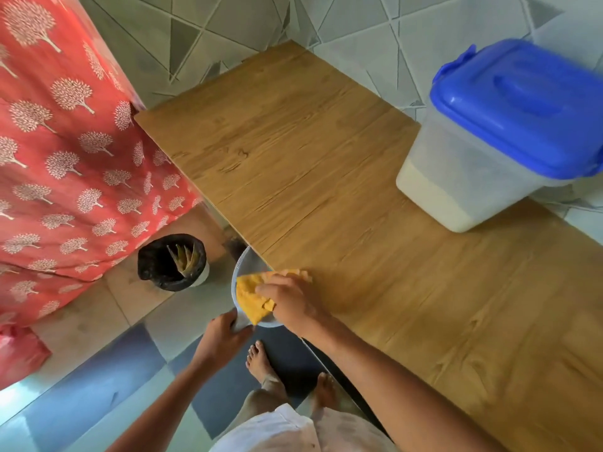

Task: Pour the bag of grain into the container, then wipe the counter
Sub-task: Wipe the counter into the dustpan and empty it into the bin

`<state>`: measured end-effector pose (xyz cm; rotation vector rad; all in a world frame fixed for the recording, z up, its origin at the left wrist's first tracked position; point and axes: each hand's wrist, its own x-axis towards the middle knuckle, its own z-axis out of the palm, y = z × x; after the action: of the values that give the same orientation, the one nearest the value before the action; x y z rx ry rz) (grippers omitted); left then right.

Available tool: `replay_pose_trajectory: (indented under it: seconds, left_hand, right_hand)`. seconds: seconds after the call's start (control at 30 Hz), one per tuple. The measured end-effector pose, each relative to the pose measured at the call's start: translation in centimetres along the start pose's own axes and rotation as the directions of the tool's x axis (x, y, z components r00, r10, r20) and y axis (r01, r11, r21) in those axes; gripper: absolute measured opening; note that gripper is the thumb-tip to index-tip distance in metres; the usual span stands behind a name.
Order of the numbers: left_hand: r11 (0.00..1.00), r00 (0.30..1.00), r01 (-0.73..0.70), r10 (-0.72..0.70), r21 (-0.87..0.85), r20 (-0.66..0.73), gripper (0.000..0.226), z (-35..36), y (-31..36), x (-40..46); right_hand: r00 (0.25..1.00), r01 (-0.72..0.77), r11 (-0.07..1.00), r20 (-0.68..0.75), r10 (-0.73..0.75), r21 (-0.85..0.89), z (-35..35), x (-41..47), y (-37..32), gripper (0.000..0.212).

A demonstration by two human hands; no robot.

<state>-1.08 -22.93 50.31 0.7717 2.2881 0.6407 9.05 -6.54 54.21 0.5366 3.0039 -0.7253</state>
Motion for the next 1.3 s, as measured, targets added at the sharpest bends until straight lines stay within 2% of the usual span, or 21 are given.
replay_pose_trajectory:
  seconds: [0.07, 0.13, 0.2, 0.27, 0.37, 0.43, 0.5, 0.57, 0.67, 0.73, 0.8, 0.87, 0.93, 1.0, 1.07, 1.13, 1.17, 1.2, 1.3]
  left_hand:
    - [1.0, 1.0, -0.001, 0.001, 0.0, -0.009, 0.046, 0.4, 0.1, -0.6]
    - [1.0, 1.0, -0.004, 0.004, 0.017, -0.015, 0.047, 0.7, 0.4, -1.4]
    - [1.0, 1.0, -0.015, 0.015, 0.012, -0.016, 0.047, 1.3, 0.8, -2.2]
    - [1.0, 0.999, -0.025, 0.025, 0.009, -0.027, 0.049, 1.8, 1.4, -3.0]
    - [0.999, 0.999, -0.035, 0.035, 0.019, -0.03, 0.049, 2.6, 1.3, -3.3]
    - [0.999, 0.999, -0.043, 0.043, 0.021, -0.021, 0.046, 3.2, 0.9, -3.3]
    - [0.998, 0.998, -0.053, 0.053, 0.023, -0.016, 0.044, 3.5, 0.4, -3.1]
    - [0.998, 0.999, -0.045, 0.046, 0.04, -0.013, 0.042, 3.5, 0.1, -3.0]
    - [0.998, 0.999, -0.029, 0.029, 0.046, 0.015, 0.04, 3.6, -0.5, -3.1]
    - [0.998, 0.999, -0.018, 0.016, 0.055, 0.028, 0.041, 3.5, -0.7, -3.3]
    - [0.998, 0.999, -0.013, 0.01, 0.06, 0.046, 0.04, 3.3, -0.7, -3.1]
    - [0.997, 0.998, -0.019, 0.014, 0.07, 0.061, 0.039, 2.9, -0.6, -3.1]
    - [0.998, 0.998, -0.02, 0.015, 0.064, 0.068, 0.039, 2.5, -0.4, -3.2]
    - [0.998, 0.997, -0.025, 0.02, 0.062, 0.075, 0.038, 2.2, -0.3, -3.2]
    - [0.999, 0.996, -0.02, 0.016, 0.048, 0.084, 0.038, 2.3, -0.5, -3.3]
    - [0.998, 0.996, -0.02, 0.016, 0.051, 0.083, 0.04, 2.5, -0.6, -3.4]
    - [0.998, 0.996, -0.029, 0.025, 0.056, 0.086, 0.041, 2.7, -0.7, -3.5]
    - [0.998, 0.995, -0.038, 0.032, 0.059, 0.092, 0.041, 3.1, -0.8, -3.6]
    - [0.998, 0.99, -0.046, 0.039, 0.051, 0.139, 0.027, 4.1, -1.4, -4.4]
  right_hand:
    - [0.999, 0.024, 0.995, -0.043, -0.02, 0.102, -1.3, -1.3, 0.4, 0.05]
    - [0.971, -0.052, 0.997, -0.232, 0.062, 0.049, -4.0, -2.7, 2.3, 0.05]
    - [0.889, -0.185, 0.982, -0.432, 0.152, -0.035, -7.5, -3.9, 5.9, 0.045]
    - [0.804, -0.374, 0.918, -0.539, 0.25, -0.132, -10.8, -4.4, 10.6, 0.042]
    - [0.702, -0.635, 0.756, -0.527, 0.478, -0.159, -12.1, -4.2, 17.6, 0.034]
    - [0.66, -0.701, 0.704, -0.48, 0.578, -0.116, -10.7, -3.7, 19.4, 0.028]
    - [0.699, -0.663, 0.742, -0.437, 0.566, -0.1, -8.7, -2.7, 17.9, 0.028]
    - [0.796, -0.551, 0.824, -0.38, 0.471, -0.134, -6.5, -2.1, 14.3, 0.029]
    - [0.957, -0.203, 0.95, -0.256, 0.14, -0.237, -1.5, -3.3, 7.6, 0.029]
    - [0.989, -0.02, 0.96, -0.145, -0.022, -0.281, 0.6, -5.0, 3.7, 0.029]
    - [0.996, 0.075, 0.966, -0.026, -0.084, -0.247, 1.4, -6.4, 2.3, 0.024]
    - [0.983, 0.124, 0.957, -0.101, -0.155, -0.262, 0.8, -7.4, 3.0, 0.032]
    - [0.952, 0.001, 0.96, -0.292, -0.087, -0.281, -1.8, -8.1, 4.8, 0.036]
    - [0.895, -0.239, 0.927, -0.435, 0.095, -0.289, -5.3, -8.7, 8.1, 0.036]
    - [0.819, -0.5, 0.811, -0.472, 0.327, -0.304, -8.5, -9.5, 11.8, 0.038]
    - [0.707, -0.677, 0.697, -0.47, 0.528, -0.236, -9.5, -9.8, 14.5, 0.038]
    - [0.672, -0.717, 0.667, -0.456, 0.584, -0.202, -9.0, -9.8, 14.8, 0.038]
    - [0.669, -0.722, 0.668, -0.432, 0.605, -0.183, -8.0, -9.5, 14.4, 0.038]
    - [0.763, -0.624, 0.756, -0.363, 0.535, -0.197, -3.6, -9.0, 9.9, 0.042]
